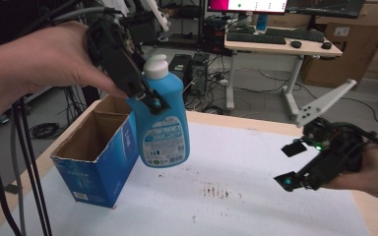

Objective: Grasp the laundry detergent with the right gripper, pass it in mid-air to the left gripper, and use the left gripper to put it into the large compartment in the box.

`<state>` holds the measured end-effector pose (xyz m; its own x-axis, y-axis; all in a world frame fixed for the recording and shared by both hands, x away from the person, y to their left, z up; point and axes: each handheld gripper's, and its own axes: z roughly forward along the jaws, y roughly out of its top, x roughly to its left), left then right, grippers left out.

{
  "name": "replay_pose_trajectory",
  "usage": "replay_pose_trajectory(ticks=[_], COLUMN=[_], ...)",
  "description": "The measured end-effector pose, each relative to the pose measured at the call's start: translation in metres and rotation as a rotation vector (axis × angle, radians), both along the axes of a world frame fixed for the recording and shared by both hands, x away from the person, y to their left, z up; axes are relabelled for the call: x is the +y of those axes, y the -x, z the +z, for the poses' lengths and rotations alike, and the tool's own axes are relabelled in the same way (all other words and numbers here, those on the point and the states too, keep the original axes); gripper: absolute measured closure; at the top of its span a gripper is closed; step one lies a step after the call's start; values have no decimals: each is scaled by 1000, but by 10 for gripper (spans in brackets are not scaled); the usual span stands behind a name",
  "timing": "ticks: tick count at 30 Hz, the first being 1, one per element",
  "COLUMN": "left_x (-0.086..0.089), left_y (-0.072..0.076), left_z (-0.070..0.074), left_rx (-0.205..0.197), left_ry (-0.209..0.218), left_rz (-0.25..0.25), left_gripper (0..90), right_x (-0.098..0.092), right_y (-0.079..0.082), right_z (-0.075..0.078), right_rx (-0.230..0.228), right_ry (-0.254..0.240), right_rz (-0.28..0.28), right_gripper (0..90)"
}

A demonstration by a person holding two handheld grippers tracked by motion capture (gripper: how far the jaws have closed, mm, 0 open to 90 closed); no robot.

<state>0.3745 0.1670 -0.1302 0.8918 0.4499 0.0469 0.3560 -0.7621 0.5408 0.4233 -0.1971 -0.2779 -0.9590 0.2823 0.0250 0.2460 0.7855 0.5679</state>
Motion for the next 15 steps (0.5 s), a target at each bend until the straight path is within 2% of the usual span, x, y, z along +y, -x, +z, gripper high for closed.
replay_pose_trajectory(ticks=[4, 9, 12, 13, 15], left_x=[26, 57, 73, 73, 84], left_y=[4, 7, 8, 8, 6], left_z=[13, 24, 24, 24, 20], left_rx=[-29, -51, -67, -67, -72], left_ry=[19, 37, 21, 21, 2], left_rz=[127, 261, 324, 324, 372], left_gripper=[382, 382, 382, 382, 382], right_x=[-13, -26, -33, -33, -38], right_y=[-3, -7, -10, -10, -12], right_z=[-2, -1, -1, -1, -1], right_rx=[-19, -23, -21, -21, -27], right_ry=[19, 27, 34, 34, 42], right_rz=[-40, -84, -100, -100, -110], right_gripper=[130, 130, 130, 130, 129])
